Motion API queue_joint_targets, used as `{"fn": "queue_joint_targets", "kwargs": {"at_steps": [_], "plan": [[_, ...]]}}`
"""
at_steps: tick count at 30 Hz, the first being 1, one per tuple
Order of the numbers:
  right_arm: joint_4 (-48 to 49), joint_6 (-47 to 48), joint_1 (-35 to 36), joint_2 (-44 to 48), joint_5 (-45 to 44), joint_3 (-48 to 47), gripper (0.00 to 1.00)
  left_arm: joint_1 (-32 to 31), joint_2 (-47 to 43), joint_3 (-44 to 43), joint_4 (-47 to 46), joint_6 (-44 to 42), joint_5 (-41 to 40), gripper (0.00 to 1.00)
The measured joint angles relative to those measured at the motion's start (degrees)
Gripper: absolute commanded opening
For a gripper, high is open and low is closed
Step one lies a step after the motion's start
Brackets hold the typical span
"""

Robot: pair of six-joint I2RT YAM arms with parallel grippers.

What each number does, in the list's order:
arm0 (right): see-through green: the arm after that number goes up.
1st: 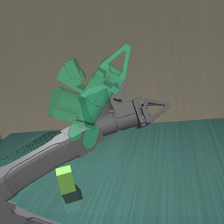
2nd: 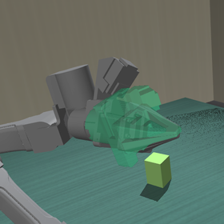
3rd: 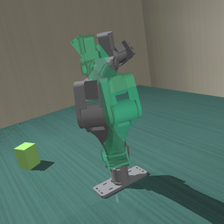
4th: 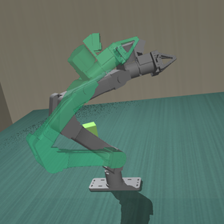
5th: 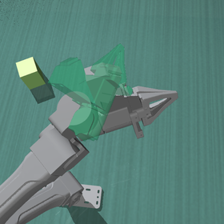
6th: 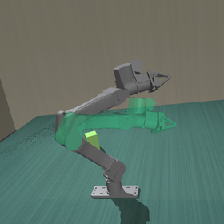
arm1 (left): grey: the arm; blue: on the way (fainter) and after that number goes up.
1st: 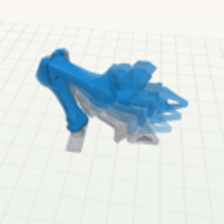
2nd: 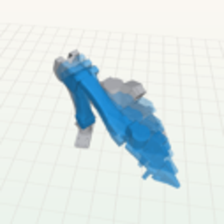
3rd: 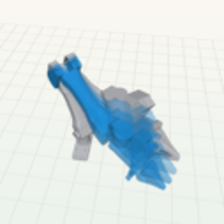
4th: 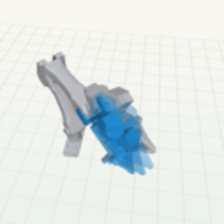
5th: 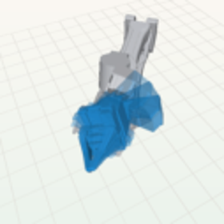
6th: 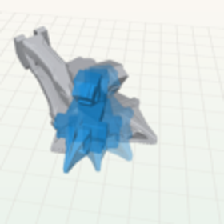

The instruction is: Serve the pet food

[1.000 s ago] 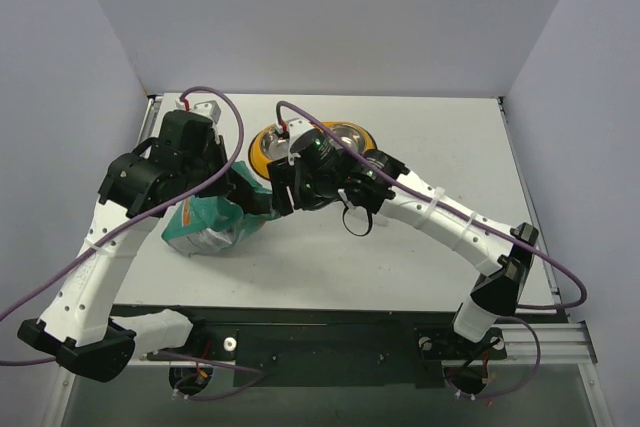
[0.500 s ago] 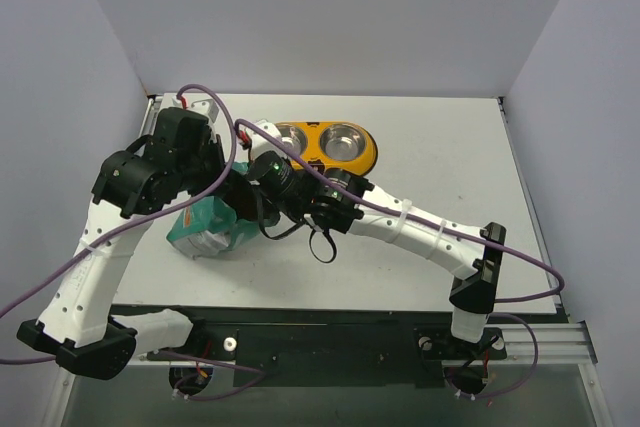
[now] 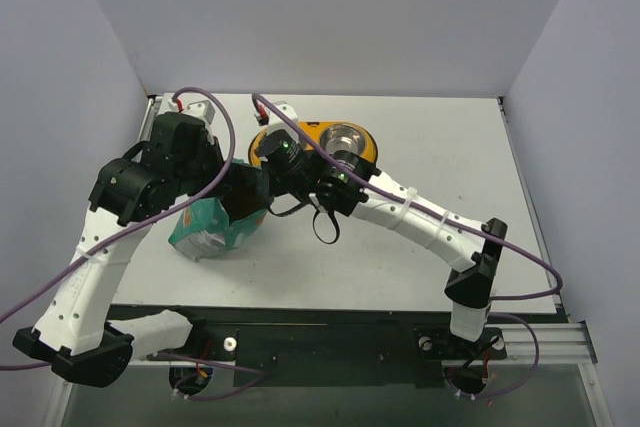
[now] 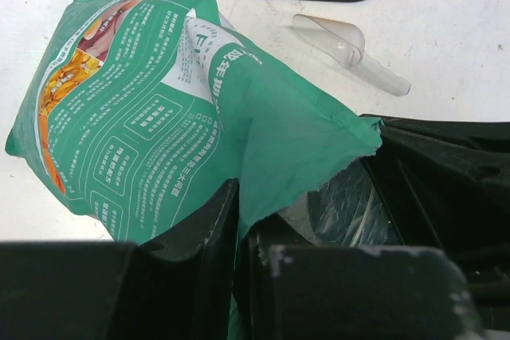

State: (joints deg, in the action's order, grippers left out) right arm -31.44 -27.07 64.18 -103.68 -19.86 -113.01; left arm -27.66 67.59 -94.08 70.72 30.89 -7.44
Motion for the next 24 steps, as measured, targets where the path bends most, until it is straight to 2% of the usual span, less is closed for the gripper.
{"fn": "queue_joint_targets", "kwargs": {"at_steps": [1,3,4,8,10,11,15,17,21,24], "plan": [[-0.2,-0.5,-0.2,-0.3,0.1,-0.5,0.00,0.0,-0.2,0.0,-0.1,0.0,0.0,0.21],[-0.7,-1.8,-0.5,-0.8,0.3,-1.4,0.00,0.0,-0.3,0.0,-0.3,0.0,0.0,0.11],[-0.9,-2.3,-0.6,-1.0,0.4,-1.8,0.00,0.0,-0.3,0.0,-0.3,-0.1,0.0,0.00],[-1.7,-3.8,-1.0,-1.0,0.8,-2.0,0.01,0.0,0.3,-0.5,-0.2,-1.1,0.4,0.00],[-1.8,-3.9,-1.5,-1.0,2.4,-2.0,0.24,0.0,1.1,-1.4,0.3,-1.6,0.6,0.00],[-1.8,-3.8,-2.0,-1.0,3.8,-2.0,0.42,0.0,1.5,-2.0,0.6,-1.7,0.6,0.00],[-1.3,-1.7,-4.4,1.1,10.1,0.5,0.73,0.0,2.5,-3.2,0.7,-1.4,0.4,0.00],[-0.7,-0.5,-5.8,4.2,12.9,4.0,0.83,-0.1,2.6,-3.2,0.8,-1.1,1.0,0.00],[0.4,1.0,-10.4,13.7,19.6,12.5,0.87,-0.2,2.8,-3.1,0.7,-0.3,2.2,0.00],[2.0,2.9,-15.2,22.3,21.4,20.8,0.90,-0.2,3.0,-3.1,0.7,0.3,2.4,0.00]]}}
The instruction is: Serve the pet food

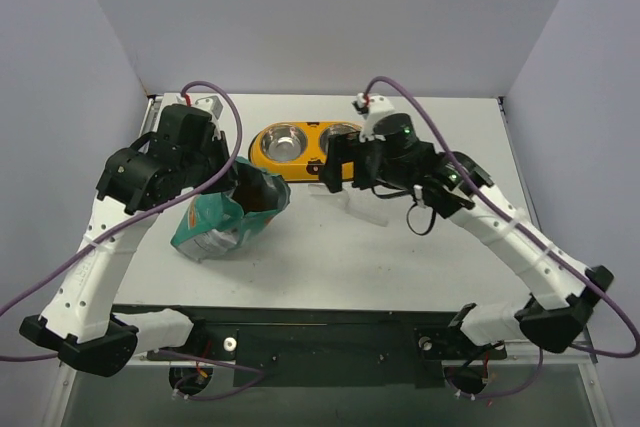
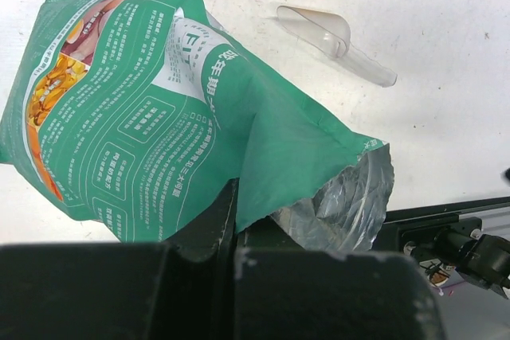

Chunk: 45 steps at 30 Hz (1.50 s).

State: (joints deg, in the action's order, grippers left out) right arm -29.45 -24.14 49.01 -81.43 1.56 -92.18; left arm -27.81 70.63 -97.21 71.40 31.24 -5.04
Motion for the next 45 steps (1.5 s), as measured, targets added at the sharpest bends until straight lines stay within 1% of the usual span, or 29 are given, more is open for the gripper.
{"fn": "queue_joint_targets", "kwargs": {"at_steps": [4,6,8,12,15,21,25,28,31,32,33,36,37,39,45], "plan": [[3.2,1.9,-10.0,10.2,2.8,13.1,0.88,0.0,0.3,0.0,-0.1,1.0,0.1,0.00],[5.1,2.6,-14.6,11.3,5.2,18.0,0.86,0.0,0.7,0.0,-0.5,1.6,0.4,0.00],[8.7,3.5,-19.1,10.6,8.3,23.8,0.84,0.0,1.2,0.0,-1.3,2.4,0.7,0.00],[16.1,4.6,-25.6,4.2,15.8,33.9,0.82,0.0,2.6,0.0,-3.1,4.1,1.6,0.00],[20.8,5.8,-27.8,-1.6,19.4,36.5,0.82,0.0,4.2,-0.4,-4.4,4.7,2.9,0.00],[30.6,9.6,-28.5,-10.5,24.7,36.7,0.78,-0.3,6.7,-0.7,-6.3,5.6,5.2,0.00],[34.6,10.8,-28.6,-17.0,26.4,36.3,0.77,-0.3,7.3,-0.7,-6.7,5.7,6.6,0.00],[36.9,11.1,-28.1,-19.5,25.9,36.6,0.73,-0.3,7.3,-0.7,-6.7,5.6,6.8,0.00],[42.0,11.2,-26.4,-19.6,23.8,39.3,0.67,-0.3,7.3,-0.6,-6.8,5.6,6.9,0.00],[44.6,11.4,-25.2,-19.3,21.6,41.1,0.66,-0.3,7.1,-0.4,-7.0,5.6,6.9,0.00],[46.5,11.6,-24.3,-18.7,19.9,42.3,0.64,-0.3,6.9,0.0,-7.2,5.6,6.9,0.00],[54.1,12.9,-19.4,-16.4,11.3,48.1,0.59,-0.3,5.9,0.9,-7.9,5.5,6.8,0.00],[56.7,13.3,-17.5,-15.9,8.4,49.9,0.55,-0.3,5.6,1.1,-7.9,5.4,6.8,0.00],[62.0,13.8,-13.9,-15.6,2.8,53.0,0.52,-0.3,5.1,1.3,-8.0,5.0,6.3,0.00],[74.1,14.6,-6.6,-16.8,-11.6,58.8,0.50,-0.3,4.7,1.7,-8.2,4.0,6.3,0.00]]}}
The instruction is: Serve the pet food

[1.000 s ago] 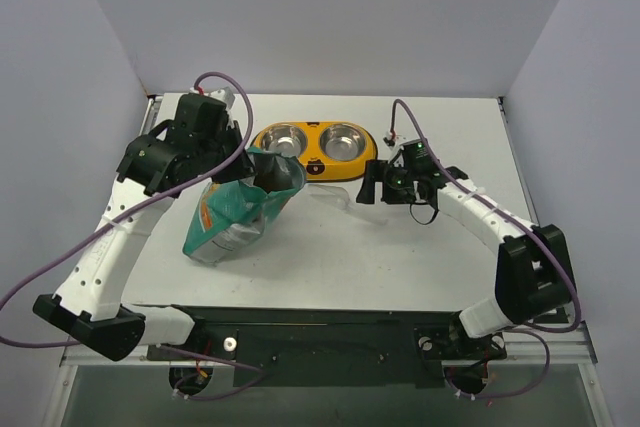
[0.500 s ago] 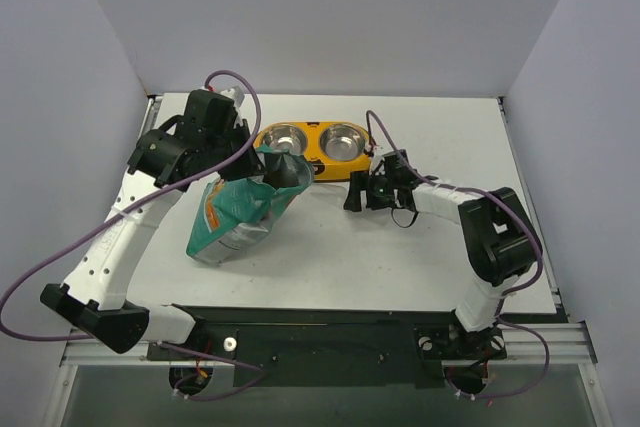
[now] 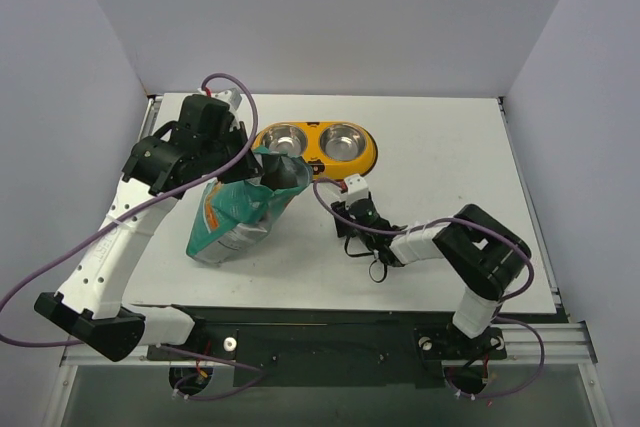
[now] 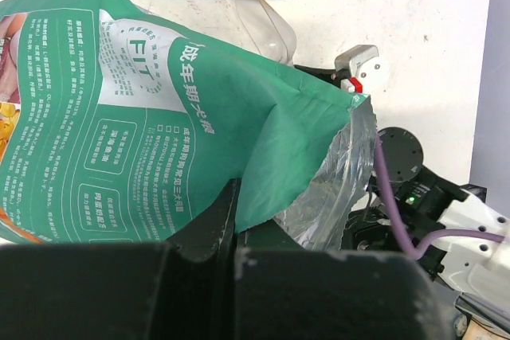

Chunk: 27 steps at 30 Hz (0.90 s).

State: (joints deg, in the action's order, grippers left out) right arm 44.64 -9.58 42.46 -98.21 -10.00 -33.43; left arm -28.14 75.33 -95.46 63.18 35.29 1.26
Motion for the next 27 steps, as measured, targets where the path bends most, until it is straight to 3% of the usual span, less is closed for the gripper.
{"fn": "queue_joint_targets", "kwargs": {"at_steps": [3,6,8,9,13,20,27], "plan": [[6.3,0.0,1.6,-2.8,-4.0,0.5,0.49,0.0,0.0,0.2,-0.1,-0.2,0.2,0.00],[12.1,0.1,2.5,-6.2,-7.0,0.1,0.36,0.0,0.0,0.2,0.0,-0.8,0.3,0.00],[15.0,0.3,2.8,-7.9,-8.9,-0.3,0.23,0.0,0.0,0.3,0.0,-1.2,0.3,0.00],[15.8,0.3,3.0,-8.3,-9.7,-0.3,0.12,0.0,-0.1,0.4,0.0,-1.4,0.3,0.00],[14.8,0.0,3.1,-7.1,-12.4,0.5,0.00,0.0,-0.3,0.5,0.0,-1.4,0.3,0.00],[-11.1,-8.8,3.9,12.3,-11.5,2.4,0.00,0.0,-1.6,2.1,-1.0,-0.5,0.1,0.00],[-45.6,-20.7,3.1,35.4,0.4,-6.2,0.00,0.0,-6.3,7.7,-4.4,1.5,-1.4,0.00]]}}
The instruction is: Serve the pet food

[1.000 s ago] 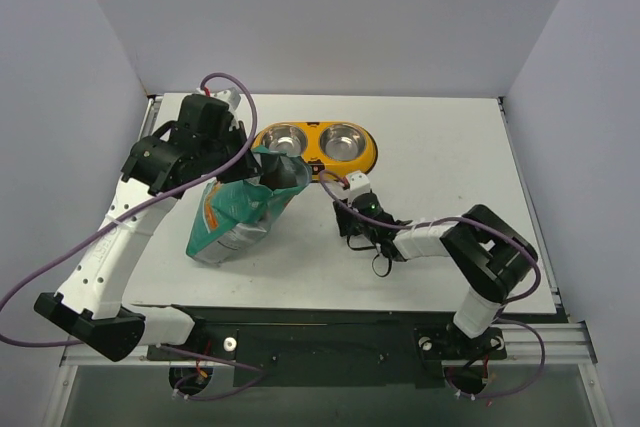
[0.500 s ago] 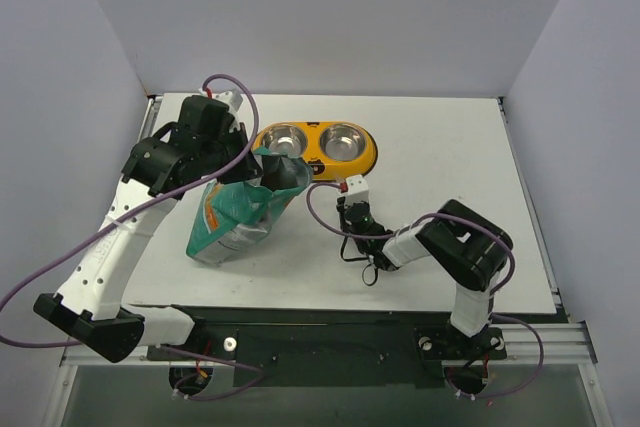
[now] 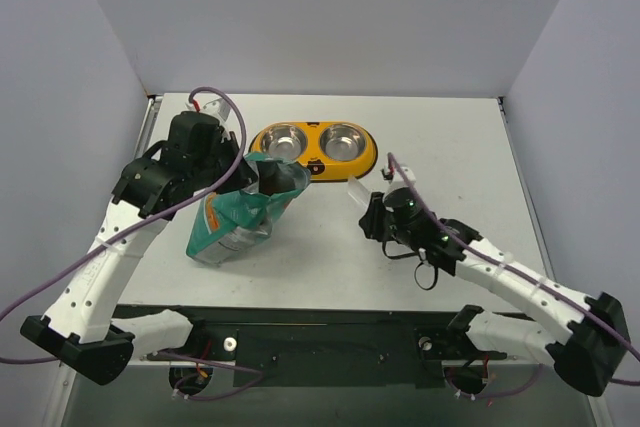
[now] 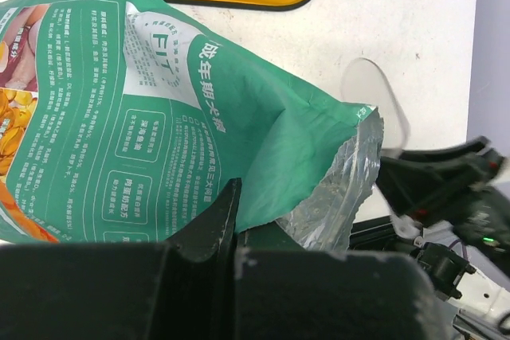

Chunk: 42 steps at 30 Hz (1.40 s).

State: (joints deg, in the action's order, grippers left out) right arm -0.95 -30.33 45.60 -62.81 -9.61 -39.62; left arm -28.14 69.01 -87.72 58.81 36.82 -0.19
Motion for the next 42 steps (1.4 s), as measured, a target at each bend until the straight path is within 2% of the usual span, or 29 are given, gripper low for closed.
{"fn": "queue_joint_targets", "kwargs": {"at_steps": [6,11,15,18,20,22,26,28,33,38,42], "plan": [[-26.1,-5.4,-7.4,7.9,14.0,-12.3,0.00,-0.1,-2.4,3.6,-2.8,1.1,-0.1,0.00],[-42.4,-5.9,-8.0,6.1,22.6,-25.5,0.00,-1.1,-1.8,4.2,-3.8,0.0,0.4,0.00],[-49.2,-6.2,-5.8,1.0,24.8,-39.1,0.00,-3.5,-0.6,4.2,-4.3,-1.6,0.1,0.00],[-49.8,-6.2,-4.9,-0.2,24.4,-41.5,0.00,-5.0,-0.6,5.0,-5.4,-1.4,-0.7,0.00],[-46.1,-5.5,-5.5,0.6,22.6,-36.4,0.00,-5.2,-1.1,6.2,-6.4,-0.6,-1.1,0.00],[-39.1,-4.3,-5.5,2.4,19.5,-26.6,0.00,-5.2,-1.9,7.3,-7.1,0.8,-1.5,0.00],[-21.8,0.1,-1.7,3.9,7.8,-5.1,0.01,-5.3,-2.9,7.3,-7.3,3.7,-2.6,0.00],[-15.6,2.1,-0.3,2.5,3.8,0.6,0.04,-5.3,-3.3,7.3,-7.3,5.1,-2.9,0.00],[4.0,5.9,0.3,-7.5,-5.0,4.9,0.11,-5.3,-3.4,7.3,-6.9,6.6,-3.2,0.00],[18.8,8.0,0.8,-17.1,-10.3,9.8,0.14,-5.3,-3.3,6.2,-5.4,5.8,-4.1,0.00],[30.9,9.3,1.4,-24.8,-14.9,11.7,0.24,-5.2,-2.7,3.6,-2.5,3.3,-4.4,0.00]]}}
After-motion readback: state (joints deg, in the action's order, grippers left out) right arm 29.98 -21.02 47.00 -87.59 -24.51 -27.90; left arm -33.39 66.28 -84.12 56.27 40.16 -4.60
